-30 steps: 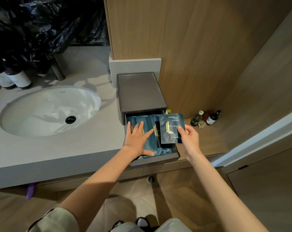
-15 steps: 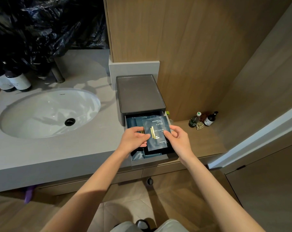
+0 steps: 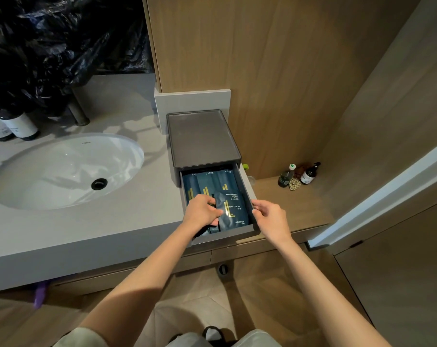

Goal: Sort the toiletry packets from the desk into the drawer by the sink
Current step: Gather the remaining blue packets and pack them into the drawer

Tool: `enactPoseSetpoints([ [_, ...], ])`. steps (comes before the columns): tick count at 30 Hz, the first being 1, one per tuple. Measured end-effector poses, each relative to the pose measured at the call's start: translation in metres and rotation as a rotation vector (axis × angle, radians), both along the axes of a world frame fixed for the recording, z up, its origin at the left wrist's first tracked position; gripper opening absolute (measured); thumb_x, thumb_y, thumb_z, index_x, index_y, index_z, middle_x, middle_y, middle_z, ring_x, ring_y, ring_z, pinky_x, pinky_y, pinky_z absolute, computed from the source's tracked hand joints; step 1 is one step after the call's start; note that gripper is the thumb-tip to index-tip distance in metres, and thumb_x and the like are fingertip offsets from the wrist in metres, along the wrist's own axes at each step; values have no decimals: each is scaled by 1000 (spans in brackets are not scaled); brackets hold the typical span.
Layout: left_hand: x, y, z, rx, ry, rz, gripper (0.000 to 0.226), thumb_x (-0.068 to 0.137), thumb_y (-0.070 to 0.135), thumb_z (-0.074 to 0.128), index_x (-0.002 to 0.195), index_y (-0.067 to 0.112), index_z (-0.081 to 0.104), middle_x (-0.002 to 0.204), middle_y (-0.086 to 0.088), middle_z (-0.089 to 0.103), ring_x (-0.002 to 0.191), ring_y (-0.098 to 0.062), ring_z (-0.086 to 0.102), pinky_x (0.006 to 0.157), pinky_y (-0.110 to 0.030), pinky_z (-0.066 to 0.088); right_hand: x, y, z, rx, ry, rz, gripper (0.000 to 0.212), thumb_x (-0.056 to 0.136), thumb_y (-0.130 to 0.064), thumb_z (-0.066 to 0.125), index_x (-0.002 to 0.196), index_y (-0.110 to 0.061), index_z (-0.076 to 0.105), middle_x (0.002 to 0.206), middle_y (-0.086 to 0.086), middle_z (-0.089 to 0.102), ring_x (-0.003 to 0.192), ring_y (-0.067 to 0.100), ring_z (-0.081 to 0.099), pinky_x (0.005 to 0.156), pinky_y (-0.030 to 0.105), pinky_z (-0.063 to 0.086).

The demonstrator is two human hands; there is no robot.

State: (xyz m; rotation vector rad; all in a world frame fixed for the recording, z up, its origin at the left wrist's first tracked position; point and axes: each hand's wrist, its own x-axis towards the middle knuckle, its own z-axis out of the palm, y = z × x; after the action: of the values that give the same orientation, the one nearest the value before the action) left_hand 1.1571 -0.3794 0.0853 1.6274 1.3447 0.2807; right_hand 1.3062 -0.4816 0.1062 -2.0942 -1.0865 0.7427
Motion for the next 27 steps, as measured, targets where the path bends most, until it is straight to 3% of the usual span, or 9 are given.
enactPoseSetpoints([
  [2, 5, -3, 0, 15, 37, -30, 26, 83, 14, 69, 70, 20, 48, 81, -18, 74, 72, -27, 73, 76, -35, 58, 1, -1, 2, 5, 5, 10, 33, 95, -2, 52, 126, -6, 61, 126, 9, 64, 118, 20, 59, 88, 17, 39],
  [4, 6, -5, 0, 217, 227, -120, 21, 82, 28, 70, 79, 14, 55, 83, -11, 72, 75, -25, 68, 68, -30, 53, 1, 0, 2, 5, 11, 18, 33, 94, -2, 53, 127, -7, 61, 126, 10, 65, 118, 20, 60, 88, 17, 39],
  [8, 2, -4, 0, 560, 601, -267, 55, 77, 59, 64, 104, 12, 55, 96, -3, 67, 90, -23, 64, 68, -33, 50, 3, 1, 1, -1, 2, 27, 34, 94, -2, 53, 128, -7, 60, 126, 10, 65, 118, 20, 60, 90, 17, 38],
  [12, -10, 2, -2, 728, 517, -482, 74, 73, 58, 67, 133, 20, 43, 129, -5, 47, 116, -23, 44, 90, -35, 47, 4, 1, 2, -11, -12, 40, 34, 94, -3, 53, 128, -6, 59, 126, 11, 64, 119, 21, 60, 94, 20, 41],
  [14, -14, 4, -1, 725, 557, -629, 87, 75, 62, 60, 147, 29, 25, 152, -6, 28, 138, -30, 28, 108, -42, 34, 5, 1, 2, -10, -14, 46, 34, 94, -2, 53, 127, -5, 60, 125, 11, 65, 118, 20, 60, 91, 17, 39],
  [17, -12, 7, -5, 626, 677, -764, 86, 82, 63, 49, 151, 35, 6, 161, -3, 3, 148, -30, 2, 118, -49, 14, 5, 1, 3, -10, -16, 58, 35, 94, -1, 52, 128, -6, 60, 126, 10, 65, 119, 19, 60, 88, 15, 37],
  [22, -4, 6, -11, 560, 738, -790, 82, 86, 59, 47, 150, 38, 1, 161, -1, -3, 148, -27, -4, 117, -52, 10, 2, 2, 2, 2, -69, 71, 36, 94, 1, 50, 128, -6, 59, 125, 9, 65, 118, 19, 60, 87, 14, 38],
  [27, 0, 7, -8, 561, 756, -798, 83, 86, 58, 49, 150, 38, 0, 161, -1, -6, 148, -28, -6, 117, -55, 9, 0, 4, 0, 6, -129, 80, 37, 94, 0, 50, 130, -8, 59, 125, 9, 66, 117, 24, 61, 100, 32, 46],
])
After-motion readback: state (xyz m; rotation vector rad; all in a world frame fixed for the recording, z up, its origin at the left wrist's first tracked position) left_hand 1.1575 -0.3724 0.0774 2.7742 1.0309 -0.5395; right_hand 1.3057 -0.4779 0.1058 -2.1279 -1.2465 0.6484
